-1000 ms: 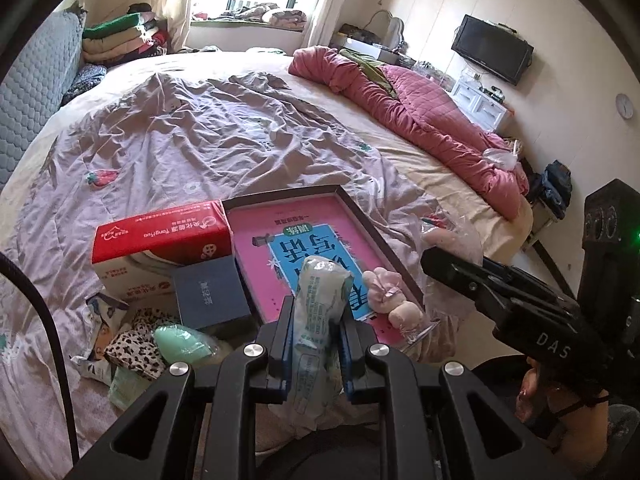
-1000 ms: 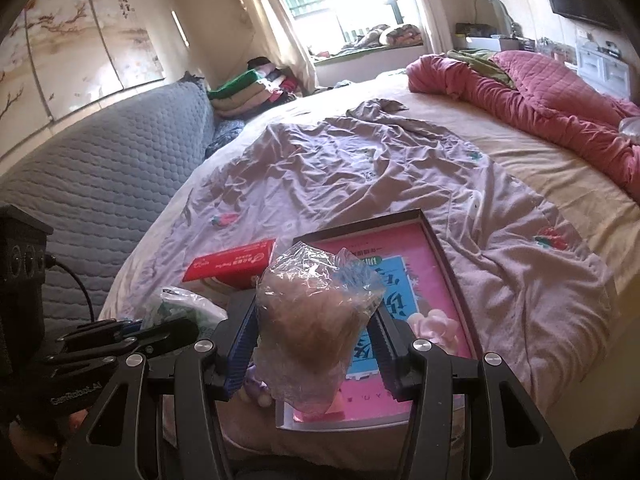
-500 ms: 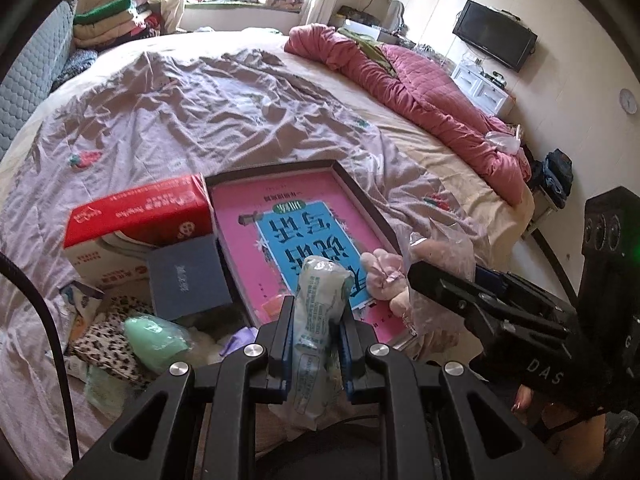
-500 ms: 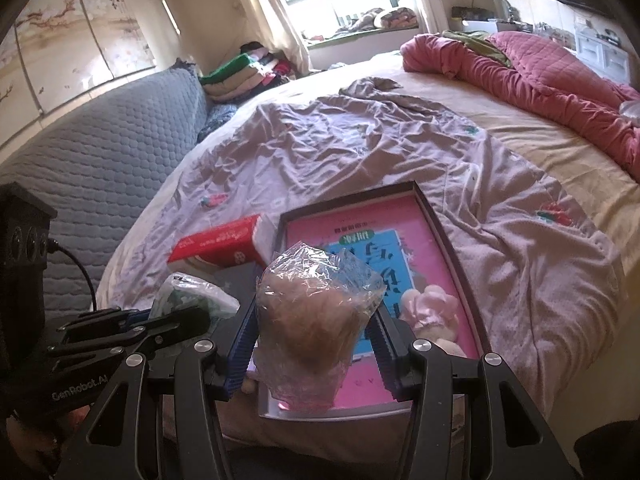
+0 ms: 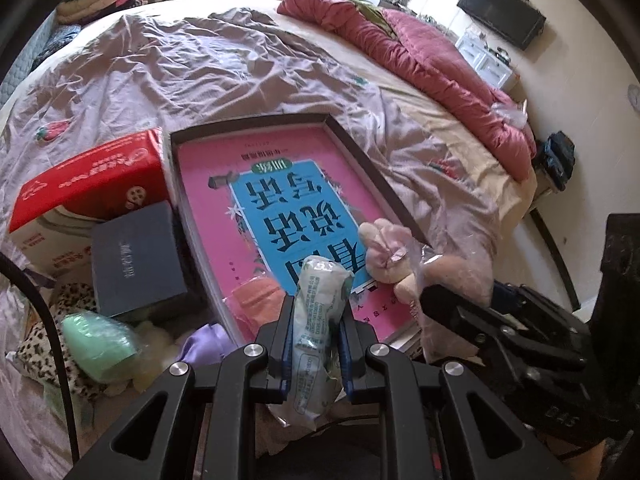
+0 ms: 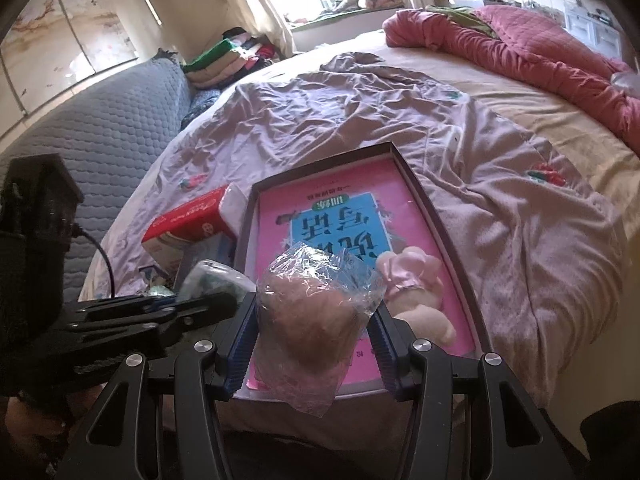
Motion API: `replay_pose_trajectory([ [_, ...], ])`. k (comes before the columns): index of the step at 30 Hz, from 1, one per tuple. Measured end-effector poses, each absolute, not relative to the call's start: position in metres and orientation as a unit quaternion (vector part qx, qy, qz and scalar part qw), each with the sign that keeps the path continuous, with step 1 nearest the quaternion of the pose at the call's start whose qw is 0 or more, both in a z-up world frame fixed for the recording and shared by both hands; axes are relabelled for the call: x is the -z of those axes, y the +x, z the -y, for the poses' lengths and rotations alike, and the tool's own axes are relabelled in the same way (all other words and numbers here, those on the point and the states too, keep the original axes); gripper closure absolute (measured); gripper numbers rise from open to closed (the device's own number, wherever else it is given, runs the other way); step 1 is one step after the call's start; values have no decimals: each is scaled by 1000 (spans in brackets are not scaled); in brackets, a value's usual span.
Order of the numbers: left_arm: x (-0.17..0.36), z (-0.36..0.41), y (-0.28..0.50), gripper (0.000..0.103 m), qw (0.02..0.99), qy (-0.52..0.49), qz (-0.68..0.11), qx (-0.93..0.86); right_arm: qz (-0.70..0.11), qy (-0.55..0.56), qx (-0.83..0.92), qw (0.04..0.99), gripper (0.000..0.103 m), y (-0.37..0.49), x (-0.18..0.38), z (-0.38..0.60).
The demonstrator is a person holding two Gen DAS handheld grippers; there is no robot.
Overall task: Organize soft objects
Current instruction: 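Carry the bagged pink item and wet-wipe pack over the pink tray, then lower the bagged pink item and wet-wipe pack onto the tray and open both tools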
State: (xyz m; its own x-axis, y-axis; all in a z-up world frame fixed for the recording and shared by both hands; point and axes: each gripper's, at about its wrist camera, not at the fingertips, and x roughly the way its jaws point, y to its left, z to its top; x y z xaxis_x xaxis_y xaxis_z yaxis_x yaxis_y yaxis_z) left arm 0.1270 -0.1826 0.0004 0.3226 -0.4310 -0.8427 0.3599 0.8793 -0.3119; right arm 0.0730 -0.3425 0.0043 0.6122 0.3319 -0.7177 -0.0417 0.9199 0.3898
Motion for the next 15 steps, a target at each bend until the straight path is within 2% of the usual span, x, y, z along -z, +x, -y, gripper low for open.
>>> replay_pose_trajectory([
  [15, 29, 196, 145, 84, 792, -33, -558, 246, -468, 138, -111, 866, 48, 77, 27, 333],
])
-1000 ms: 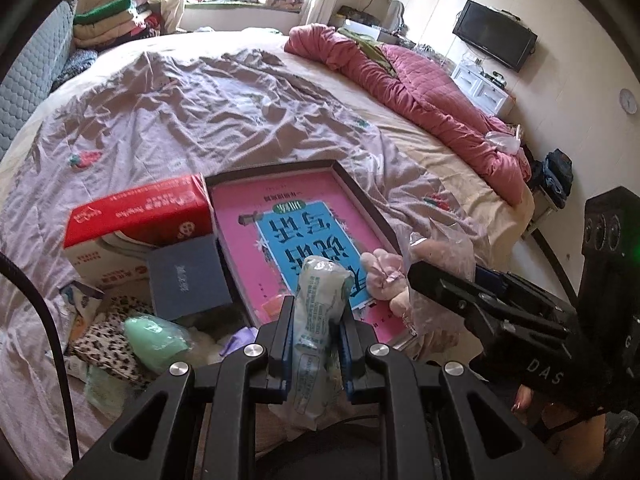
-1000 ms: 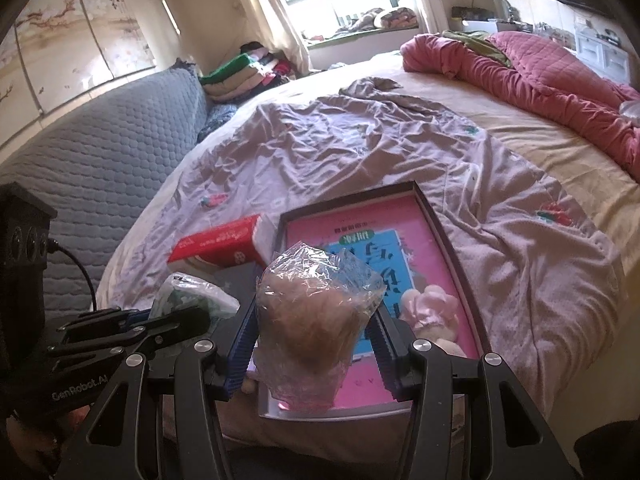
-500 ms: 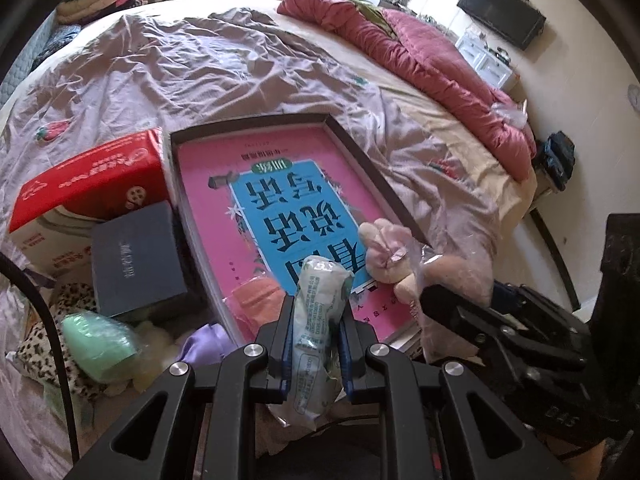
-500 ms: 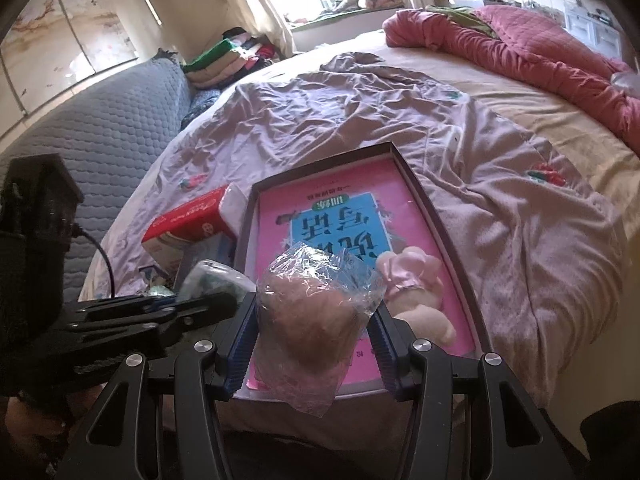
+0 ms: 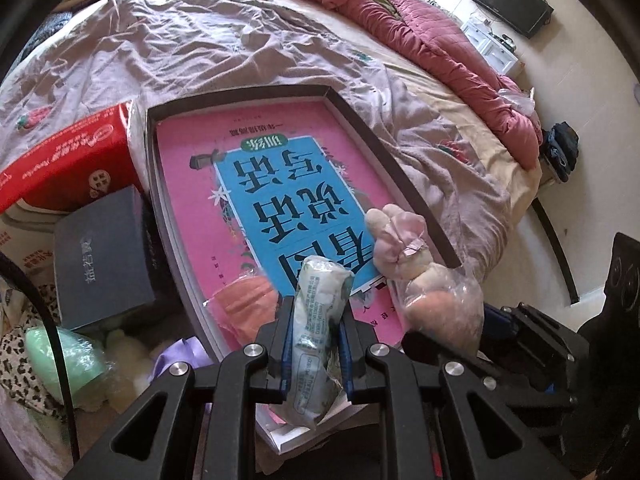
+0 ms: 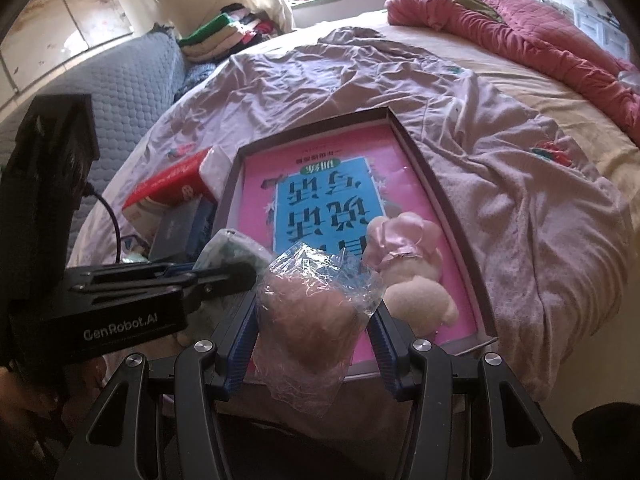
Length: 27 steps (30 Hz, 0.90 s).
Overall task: Organize soft objects
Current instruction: 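Lower the bagged pink item and wet-wipe pack onto the tray and open both tools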
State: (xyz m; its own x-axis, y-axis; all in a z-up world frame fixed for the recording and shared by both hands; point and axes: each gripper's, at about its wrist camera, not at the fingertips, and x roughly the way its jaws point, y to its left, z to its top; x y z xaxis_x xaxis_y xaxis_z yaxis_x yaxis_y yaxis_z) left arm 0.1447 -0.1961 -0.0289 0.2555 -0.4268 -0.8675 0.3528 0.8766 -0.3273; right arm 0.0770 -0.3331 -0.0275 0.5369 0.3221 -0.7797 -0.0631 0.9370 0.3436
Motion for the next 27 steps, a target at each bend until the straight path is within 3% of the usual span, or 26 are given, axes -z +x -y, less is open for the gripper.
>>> replay_pose_trajectory([
  [27, 47, 203, 162, 84, 778, -41, -575, 250, -490, 68, -80, 865, 48, 90, 59, 325],
])
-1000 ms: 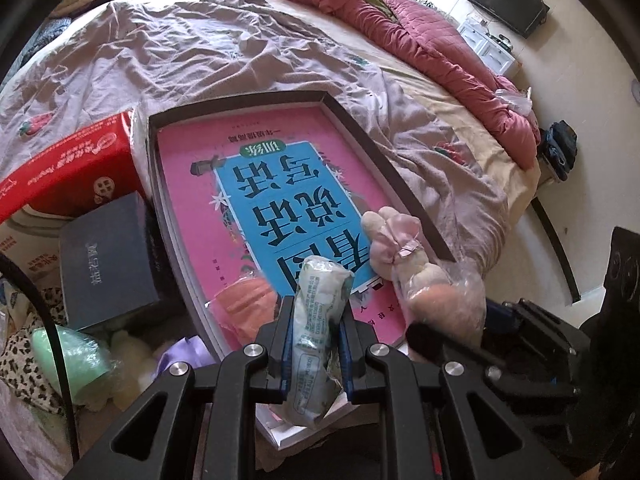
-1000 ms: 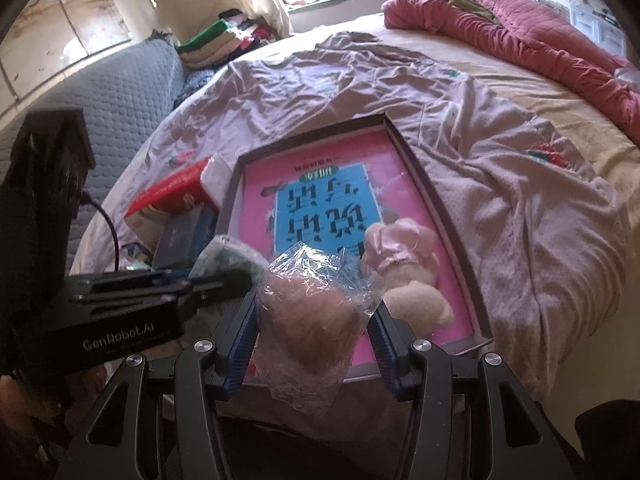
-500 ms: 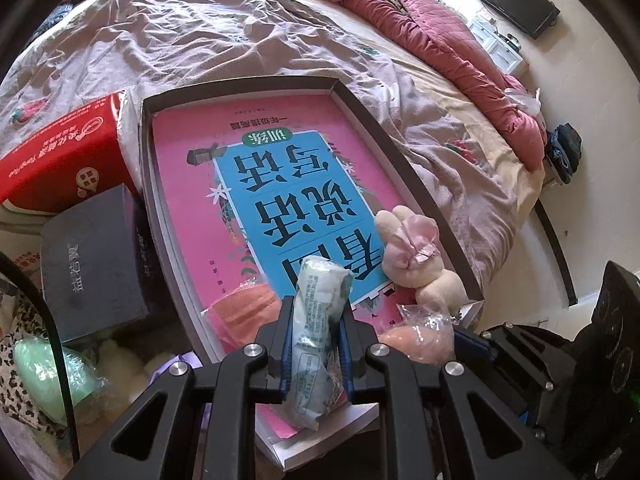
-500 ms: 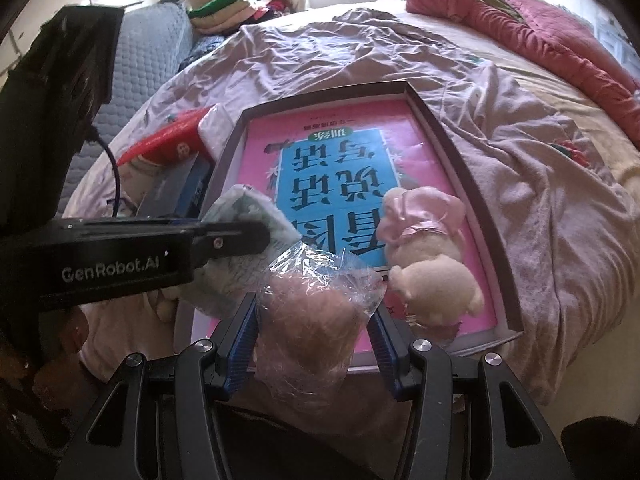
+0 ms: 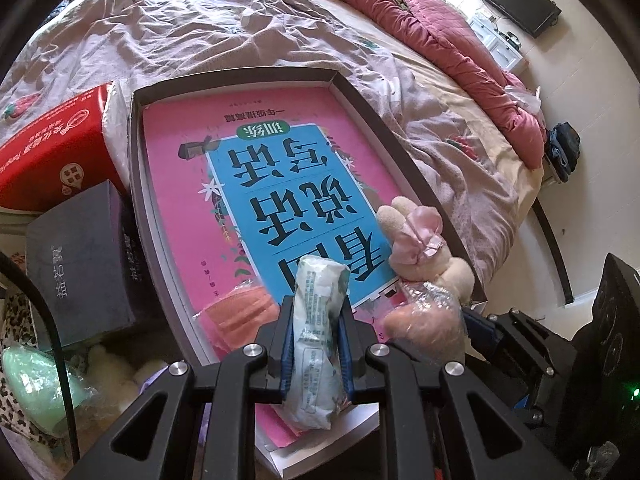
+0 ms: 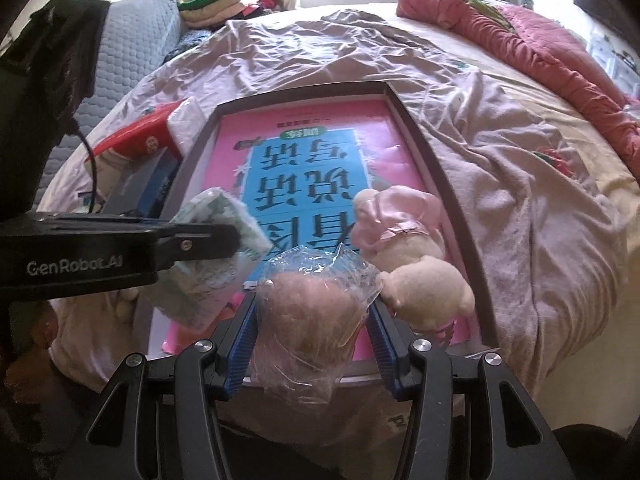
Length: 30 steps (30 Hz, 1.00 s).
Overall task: Organize soft objects
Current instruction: 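Lower the bagged pink item and wet-wipe pack onto the tray and open both tools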
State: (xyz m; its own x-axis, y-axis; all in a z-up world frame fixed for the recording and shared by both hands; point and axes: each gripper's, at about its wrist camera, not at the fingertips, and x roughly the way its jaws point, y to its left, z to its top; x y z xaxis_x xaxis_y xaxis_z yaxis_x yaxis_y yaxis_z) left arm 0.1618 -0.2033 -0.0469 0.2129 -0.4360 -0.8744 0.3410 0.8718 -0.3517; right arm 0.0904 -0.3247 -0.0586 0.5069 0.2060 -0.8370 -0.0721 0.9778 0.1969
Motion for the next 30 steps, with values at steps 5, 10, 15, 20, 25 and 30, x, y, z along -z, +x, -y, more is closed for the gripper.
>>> replay_pose_trajectory([
  [5, 48, 205, 161, 84, 777, -38, -575, 253, -491, 80, -79, 864, 48, 91, 63, 327],
  [10, 50, 206, 163, 83, 774, -37, -580, 251, -492, 82, -84, 863, 47, 91, 65, 324],
  [15, 52, 206, 164, 77, 775, -32, -582, 244, -493, 86, -83, 862, 47, 90, 66, 325],
  [20, 53, 207, 162, 74, 774, -29, -583, 244, -495, 85, -82, 861, 47, 91, 68, 325],
  [25, 51, 209, 158, 72, 777, -18, -582, 241, -493, 83, -82, 862, 47, 90, 67, 324],
  [30, 49, 205, 158, 69, 775, -25, -585, 240, -487, 92, -80, 865, 47, 87, 65, 325],
])
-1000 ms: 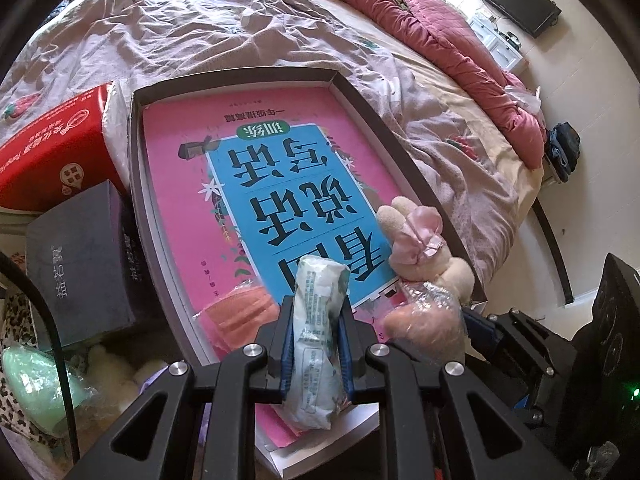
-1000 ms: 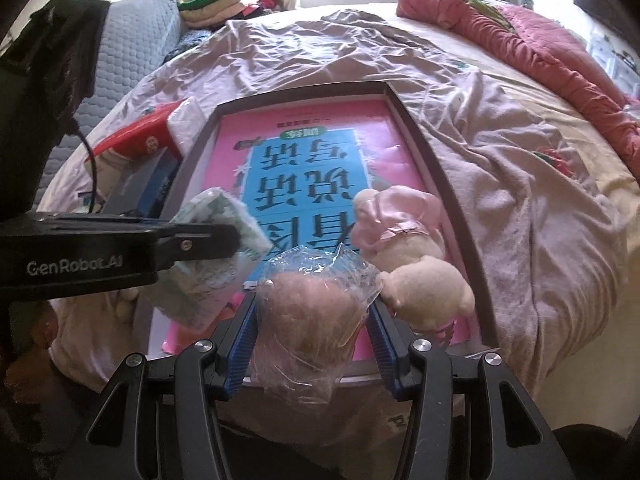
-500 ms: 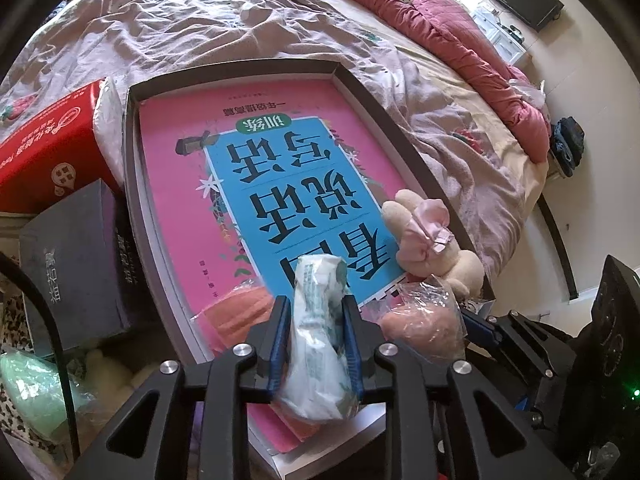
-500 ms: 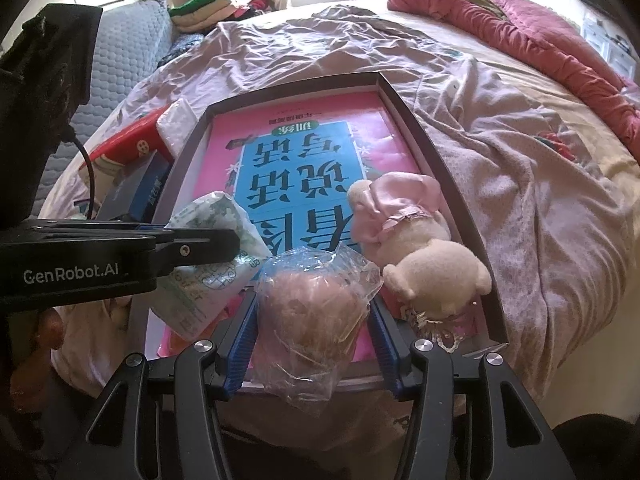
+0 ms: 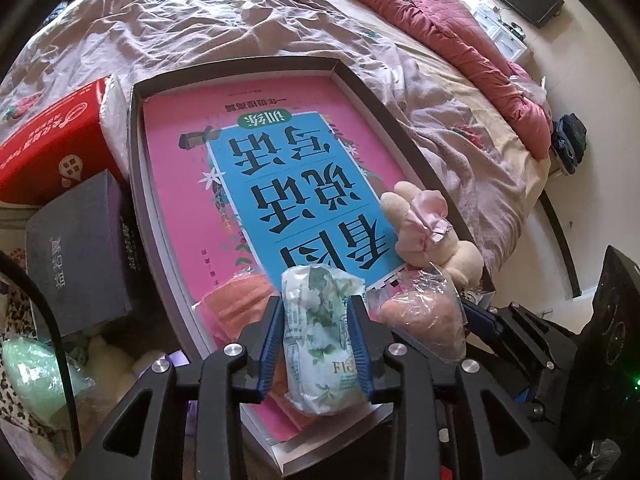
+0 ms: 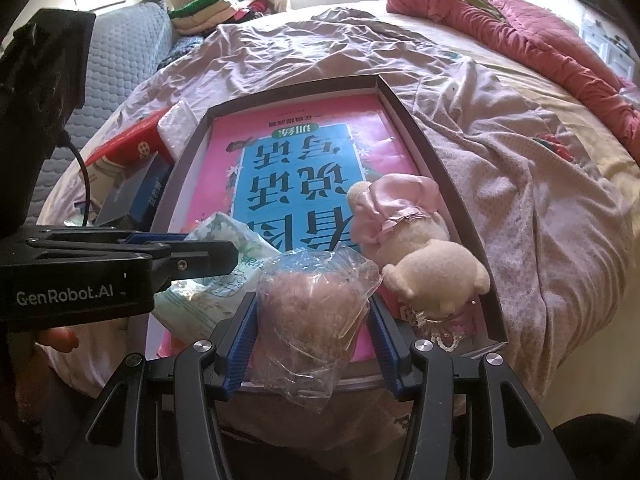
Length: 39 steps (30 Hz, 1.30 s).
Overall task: Organize soft objects
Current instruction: 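Lower the bagged pink item and wet-wipe pack onto the tray and open both tools, then withdraw both open tools from the tray toward the pile of items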
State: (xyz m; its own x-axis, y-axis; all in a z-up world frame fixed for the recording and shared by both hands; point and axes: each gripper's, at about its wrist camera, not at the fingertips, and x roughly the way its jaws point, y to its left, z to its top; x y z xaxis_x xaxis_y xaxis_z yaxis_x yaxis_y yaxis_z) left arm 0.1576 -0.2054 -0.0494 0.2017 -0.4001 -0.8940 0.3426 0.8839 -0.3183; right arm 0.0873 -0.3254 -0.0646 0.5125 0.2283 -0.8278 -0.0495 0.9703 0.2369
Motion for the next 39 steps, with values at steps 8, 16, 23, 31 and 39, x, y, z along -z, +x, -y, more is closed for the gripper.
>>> replay_pose_trajectory([
  [8, 44, 206, 151, 62, 778, -20, -581, 236, -481, 93, -78, 868, 47, 82, 59, 327],
  [16, 39, 201, 148, 53, 782, -15, -578, 232, -482, 90, -75, 868, 46, 80, 57, 326],
  [23, 25, 191, 144, 47, 795, -15, -564, 222, -477, 80, -80, 872, 44, 82, 51, 322],
  [31, 11, 179, 142, 41, 805, -22, -551, 219, -472, 63, -85, 875, 39, 85, 41, 317],
  [39, -4, 156, 136, 39, 818, -38, -536, 203, -464, 46, -93, 880, 38, 87, 30, 306],
])
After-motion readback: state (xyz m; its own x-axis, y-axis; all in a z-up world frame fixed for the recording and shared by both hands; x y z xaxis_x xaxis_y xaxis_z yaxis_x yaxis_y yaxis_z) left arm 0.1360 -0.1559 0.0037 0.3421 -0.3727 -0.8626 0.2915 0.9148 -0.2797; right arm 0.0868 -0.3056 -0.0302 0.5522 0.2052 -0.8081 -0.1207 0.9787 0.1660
